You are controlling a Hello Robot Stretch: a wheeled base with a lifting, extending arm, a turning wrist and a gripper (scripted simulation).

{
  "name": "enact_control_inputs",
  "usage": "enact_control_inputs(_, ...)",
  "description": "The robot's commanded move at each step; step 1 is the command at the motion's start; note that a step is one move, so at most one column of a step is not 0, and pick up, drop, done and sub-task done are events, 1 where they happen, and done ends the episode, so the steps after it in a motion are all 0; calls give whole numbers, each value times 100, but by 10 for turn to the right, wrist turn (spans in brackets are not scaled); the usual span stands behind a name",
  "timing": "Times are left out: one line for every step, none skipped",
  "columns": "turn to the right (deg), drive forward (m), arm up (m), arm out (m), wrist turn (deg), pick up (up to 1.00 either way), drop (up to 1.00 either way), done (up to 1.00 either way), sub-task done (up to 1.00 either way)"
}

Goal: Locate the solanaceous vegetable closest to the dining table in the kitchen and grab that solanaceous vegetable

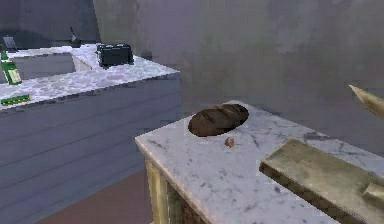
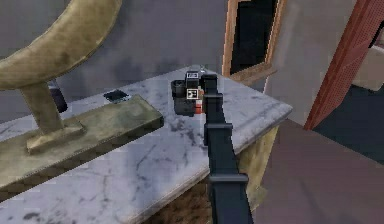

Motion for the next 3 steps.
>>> enact_control_inputs(0, 0, 0, 0, 0, 100, 0, 0, 0)
enact_control_inputs(0, 0, 10, 0, 0, 0, 0, 0, 0)
enact_control_inputs(0, 0, 0, 0, 0, 0, 0, 100, 0)
